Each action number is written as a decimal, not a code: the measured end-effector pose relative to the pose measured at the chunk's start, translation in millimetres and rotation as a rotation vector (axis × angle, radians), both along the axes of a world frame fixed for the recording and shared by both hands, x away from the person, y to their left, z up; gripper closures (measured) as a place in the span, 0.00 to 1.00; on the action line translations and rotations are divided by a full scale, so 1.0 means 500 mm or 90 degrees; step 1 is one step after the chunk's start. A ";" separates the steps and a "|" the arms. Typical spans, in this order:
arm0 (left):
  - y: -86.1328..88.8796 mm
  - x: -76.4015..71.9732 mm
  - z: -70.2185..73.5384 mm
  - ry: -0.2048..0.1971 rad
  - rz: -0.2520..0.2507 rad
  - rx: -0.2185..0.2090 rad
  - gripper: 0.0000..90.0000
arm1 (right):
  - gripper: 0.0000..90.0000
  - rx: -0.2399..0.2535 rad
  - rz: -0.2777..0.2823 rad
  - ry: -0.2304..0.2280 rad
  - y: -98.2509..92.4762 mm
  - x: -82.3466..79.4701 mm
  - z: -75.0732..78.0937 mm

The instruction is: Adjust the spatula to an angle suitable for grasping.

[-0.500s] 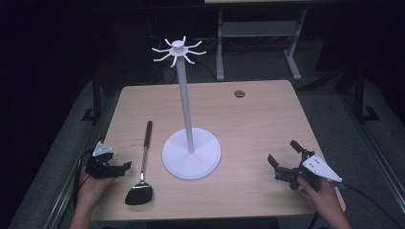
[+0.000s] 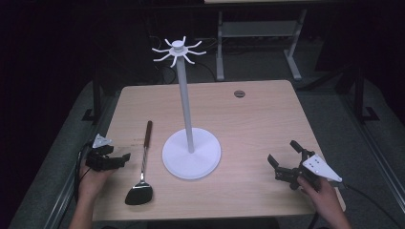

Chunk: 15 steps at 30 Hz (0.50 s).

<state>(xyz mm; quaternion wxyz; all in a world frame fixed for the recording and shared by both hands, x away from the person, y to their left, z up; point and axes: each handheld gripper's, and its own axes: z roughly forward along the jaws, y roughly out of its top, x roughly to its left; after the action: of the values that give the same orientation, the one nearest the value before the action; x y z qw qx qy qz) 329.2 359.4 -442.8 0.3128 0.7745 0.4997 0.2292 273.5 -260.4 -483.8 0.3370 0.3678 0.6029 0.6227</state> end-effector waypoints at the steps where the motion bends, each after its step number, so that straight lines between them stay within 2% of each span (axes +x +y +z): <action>1: 0.000 0.000 0.000 0.000 0.000 0.000 0.26 | 0.00 0.000 0.001 0.000 0.000 0.000 0.000; 9: -0.017 0.026 0.016 -0.002 0.005 -0.010 0.36 | 0.00 0.001 -0.002 0.000 0.000 0.000 0.000; 15: -0.028 0.051 0.025 -0.005 0.000 -0.007 0.46 | 0.00 0.002 -0.003 0.001 0.000 0.000 0.000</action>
<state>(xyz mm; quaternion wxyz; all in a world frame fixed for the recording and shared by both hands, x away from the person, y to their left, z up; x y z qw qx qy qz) 354.8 345.5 -430.3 0.3188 0.7722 0.4995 0.2293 273.7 -260.5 -483.7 0.3374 0.3699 0.6016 0.6225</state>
